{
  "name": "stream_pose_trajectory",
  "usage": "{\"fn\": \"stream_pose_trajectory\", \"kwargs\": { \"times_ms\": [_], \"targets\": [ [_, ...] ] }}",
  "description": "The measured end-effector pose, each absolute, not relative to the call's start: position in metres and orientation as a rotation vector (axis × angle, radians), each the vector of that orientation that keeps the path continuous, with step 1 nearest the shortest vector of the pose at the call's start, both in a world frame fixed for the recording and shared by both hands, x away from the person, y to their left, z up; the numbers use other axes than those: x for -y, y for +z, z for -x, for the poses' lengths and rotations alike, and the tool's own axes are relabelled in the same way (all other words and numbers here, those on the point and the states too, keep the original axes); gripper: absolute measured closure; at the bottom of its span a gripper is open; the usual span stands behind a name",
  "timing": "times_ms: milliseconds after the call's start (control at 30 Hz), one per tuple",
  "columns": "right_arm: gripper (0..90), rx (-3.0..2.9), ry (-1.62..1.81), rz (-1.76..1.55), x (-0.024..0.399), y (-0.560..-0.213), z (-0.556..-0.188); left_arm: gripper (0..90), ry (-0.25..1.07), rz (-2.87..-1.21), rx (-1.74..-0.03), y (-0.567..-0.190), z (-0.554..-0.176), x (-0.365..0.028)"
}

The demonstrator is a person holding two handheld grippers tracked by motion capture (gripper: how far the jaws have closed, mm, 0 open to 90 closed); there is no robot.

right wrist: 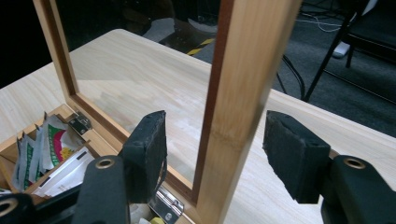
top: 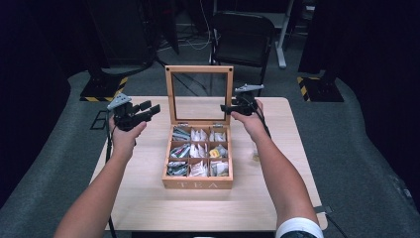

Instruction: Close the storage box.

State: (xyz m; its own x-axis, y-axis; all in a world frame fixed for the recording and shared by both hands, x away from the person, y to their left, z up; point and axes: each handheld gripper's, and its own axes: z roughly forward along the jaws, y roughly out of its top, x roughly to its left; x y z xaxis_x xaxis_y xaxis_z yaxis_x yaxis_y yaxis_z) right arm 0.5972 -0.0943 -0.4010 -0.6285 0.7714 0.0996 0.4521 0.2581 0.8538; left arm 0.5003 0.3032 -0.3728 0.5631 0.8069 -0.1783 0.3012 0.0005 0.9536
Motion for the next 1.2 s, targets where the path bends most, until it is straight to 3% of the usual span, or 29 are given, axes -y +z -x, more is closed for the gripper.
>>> {"fn": "stream_pose_trajectory", "kwargs": {
  "times_ms": [467, 800, 1200],
  "targets": [
    [39.9, -2.208, 1.331, -1.105, 0.088, -0.398, -0.599, 49.1, 0.515, -1.582, -0.962, -0.373, -0.501, -0.302],
    [48.4, -2.243, 1.345, -1.099, 0.095, -0.393, -0.596, 49.1, 0.514, -1.584, -0.967, -0.374, -0.502, -0.300],
    [64.6, -2.227, 1.360, -1.110, 0.102, -0.391, -0.591, 49.1, 0.517, -1.590, -0.960, -0.374, -0.503, -0.298]
  ]
}}
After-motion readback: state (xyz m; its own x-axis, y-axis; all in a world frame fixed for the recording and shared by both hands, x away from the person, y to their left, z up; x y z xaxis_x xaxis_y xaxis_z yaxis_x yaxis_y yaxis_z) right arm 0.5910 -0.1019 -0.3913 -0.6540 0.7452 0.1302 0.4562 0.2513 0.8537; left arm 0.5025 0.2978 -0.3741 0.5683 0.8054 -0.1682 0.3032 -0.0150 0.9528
